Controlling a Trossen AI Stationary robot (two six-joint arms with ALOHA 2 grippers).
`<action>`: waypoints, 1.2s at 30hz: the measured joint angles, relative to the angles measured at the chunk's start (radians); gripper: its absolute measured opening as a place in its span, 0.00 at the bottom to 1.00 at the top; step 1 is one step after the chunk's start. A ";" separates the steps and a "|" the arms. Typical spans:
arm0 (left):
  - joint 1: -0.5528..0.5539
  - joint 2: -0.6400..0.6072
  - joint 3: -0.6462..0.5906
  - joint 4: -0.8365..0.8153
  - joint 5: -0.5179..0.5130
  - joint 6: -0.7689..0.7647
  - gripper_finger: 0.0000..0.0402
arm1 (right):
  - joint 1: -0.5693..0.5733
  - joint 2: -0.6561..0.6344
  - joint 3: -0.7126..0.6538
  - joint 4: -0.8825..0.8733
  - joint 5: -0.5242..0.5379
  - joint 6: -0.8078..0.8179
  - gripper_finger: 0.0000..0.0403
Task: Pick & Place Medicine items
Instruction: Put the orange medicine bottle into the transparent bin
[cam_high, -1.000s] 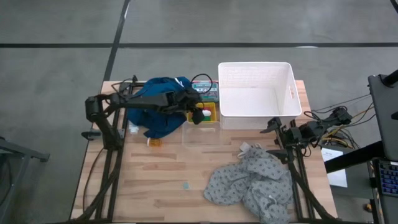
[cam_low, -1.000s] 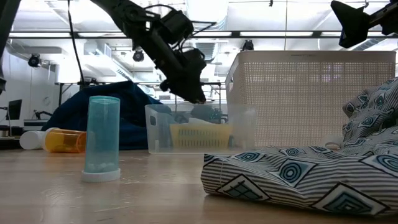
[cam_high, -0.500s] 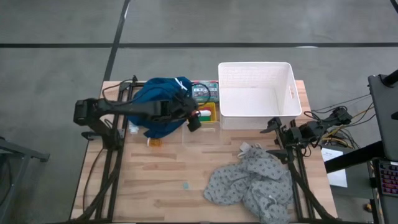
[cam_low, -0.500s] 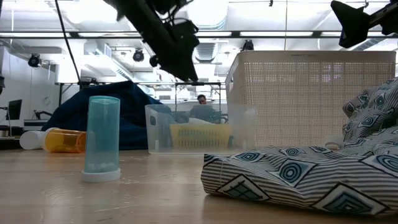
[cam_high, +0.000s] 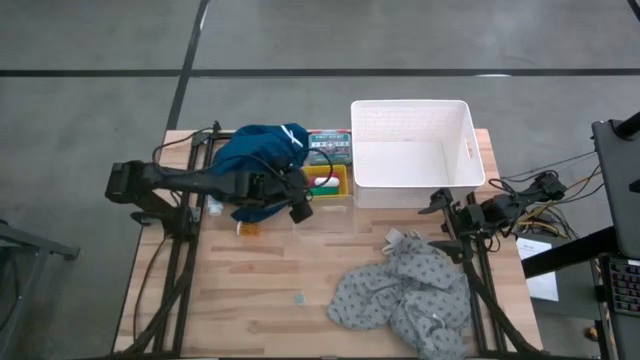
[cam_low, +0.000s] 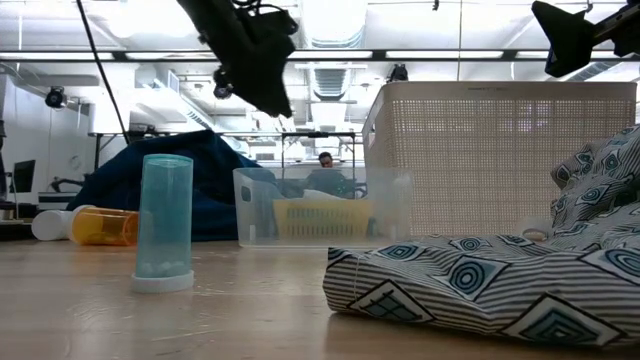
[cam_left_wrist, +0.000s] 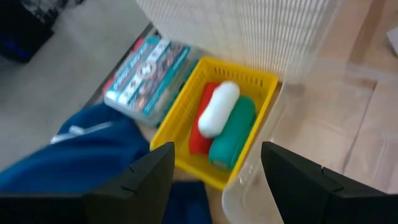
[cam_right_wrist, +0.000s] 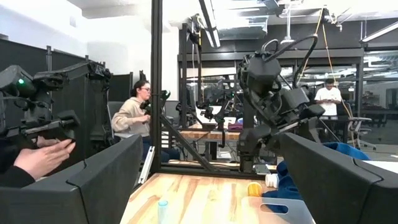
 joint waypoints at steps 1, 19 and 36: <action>-0.004 -0.003 0.000 -0.022 0.000 -0.019 0.61 | 0.000 0.000 0.000 -0.001 0.000 0.000 0.94; -0.066 -0.011 -0.001 -0.471 0.093 -0.290 0.61 | 0.000 0.000 0.000 -0.001 0.000 0.000 0.94; -0.074 -0.011 -0.092 -0.640 0.361 -0.073 0.61 | 0.000 0.000 0.000 -0.001 0.000 0.000 0.94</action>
